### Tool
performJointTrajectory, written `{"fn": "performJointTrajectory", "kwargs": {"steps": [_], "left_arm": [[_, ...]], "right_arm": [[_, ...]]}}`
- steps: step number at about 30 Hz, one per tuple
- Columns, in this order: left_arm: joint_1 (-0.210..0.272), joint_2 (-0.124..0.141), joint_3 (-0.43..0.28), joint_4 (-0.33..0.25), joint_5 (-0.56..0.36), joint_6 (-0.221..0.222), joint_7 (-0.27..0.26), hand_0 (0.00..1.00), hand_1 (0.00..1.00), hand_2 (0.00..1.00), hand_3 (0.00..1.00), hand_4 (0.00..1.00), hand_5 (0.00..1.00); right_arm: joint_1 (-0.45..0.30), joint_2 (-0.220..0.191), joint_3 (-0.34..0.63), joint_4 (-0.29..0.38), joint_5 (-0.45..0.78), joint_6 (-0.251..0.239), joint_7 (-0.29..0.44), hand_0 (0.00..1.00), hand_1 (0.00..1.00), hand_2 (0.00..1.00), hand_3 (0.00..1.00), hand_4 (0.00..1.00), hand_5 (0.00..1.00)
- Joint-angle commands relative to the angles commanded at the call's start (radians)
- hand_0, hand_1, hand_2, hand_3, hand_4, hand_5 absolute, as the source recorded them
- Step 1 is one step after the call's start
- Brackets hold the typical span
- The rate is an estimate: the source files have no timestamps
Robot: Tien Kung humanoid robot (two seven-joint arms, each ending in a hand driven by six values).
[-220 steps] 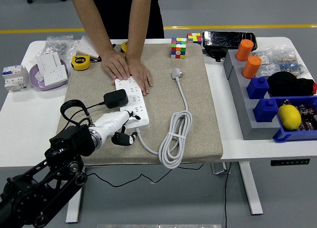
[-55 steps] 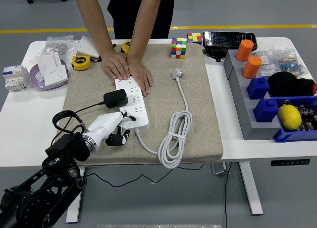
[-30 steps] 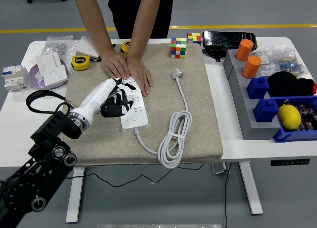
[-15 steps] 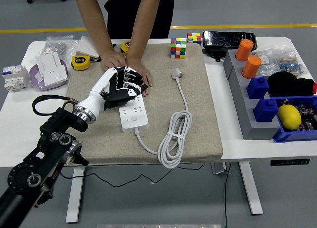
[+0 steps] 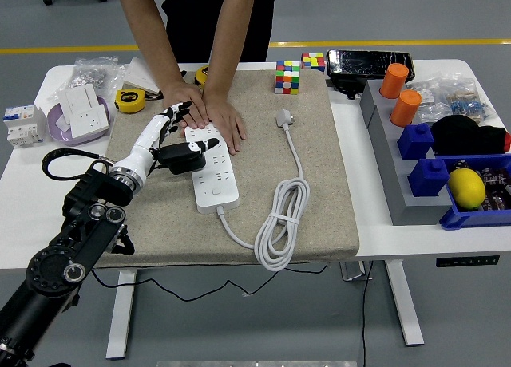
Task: Pick up the plug,place it near the board,insert it into the board,press the button
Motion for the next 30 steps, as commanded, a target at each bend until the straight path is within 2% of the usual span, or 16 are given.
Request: {"fn": "performJointTrajectory", "kwargs": {"steps": [3,4,8,15,16,21,22,27,28,30], "left_arm": [[-0.004,-0.002,-0.005,0.012,0.119,-0.007,0.009,0.998,0.998,0.981,0.929,0.998,0.264],[-0.005,-0.003,-0.005,0.017,0.15,-0.011,0.012,0.998,0.998,0.948,0.911,0.998,0.262],[-0.014,-0.009,-0.004,0.047,0.234,-0.015,0.014,0.998,0.998,0.948,0.911,0.998,0.262],[-0.026,-0.02,0.004,0.085,0.298,-0.015,0.013,0.998,0.998,0.922,0.895,0.998,0.254],[-0.027,-0.02,0.006,0.089,0.304,-0.013,0.012,0.96,0.955,0.865,0.853,0.998,0.24],[-0.034,-0.02,0.008,0.111,0.344,-0.005,0.011,0.96,0.955,0.865,0.853,0.998,0.24],[-0.035,-0.02,0.009,0.114,0.349,-0.004,0.012,0.919,0.875,0.763,0.771,0.998,0.211],[-0.035,-0.02,0.01,0.123,0.38,0.002,0.02,0.919,0.875,0.763,0.771,0.998,0.211],[-0.035,-0.02,0.01,0.124,0.381,0.005,0.02,0.885,0.805,0.686,0.688,0.998,0.174],[-0.034,-0.02,0.009,0.125,0.386,0.013,0.02,0.885,0.805,0.686,0.688,0.998,0.174]], "right_arm": [[0.001,0.0,-0.001,0.0,0.002,0.0,0.0,0.818,0.746,0.741,0.757,0.998,0.806],[0.0,0.0,-0.001,0.0,0.002,0.0,0.0,0.818,0.746,0.742,0.757,0.998,0.806],[0.001,0.001,-0.003,0.0,0.002,0.0,0.0,0.818,0.746,0.742,0.757,0.998,0.806],[0.003,-0.001,-0.004,0.0,0.004,0.0,0.001,0.818,0.746,0.742,0.757,0.998,0.806],[0.003,-0.001,-0.004,0.0,0.004,0.0,0.0,0.818,0.746,0.742,0.758,0.998,0.806],[0.003,-0.001,-0.005,0.0,0.004,0.0,0.0,0.818,0.746,0.742,0.758,0.998,0.806],[0.003,-0.001,-0.004,0.0,0.004,0.0,0.0,0.818,0.746,0.741,0.758,0.998,0.805],[0.003,-0.001,-0.005,0.0,0.005,0.0,0.0,0.818,0.746,0.741,0.758,0.998,0.805],[0.003,-0.001,-0.006,0.0,0.005,0.0,0.0,0.818,0.746,0.742,0.757,0.998,0.805],[0.003,-0.001,-0.006,0.0,0.005,0.0,0.0,0.818,0.746,0.742,0.757,0.998,0.805]]}}
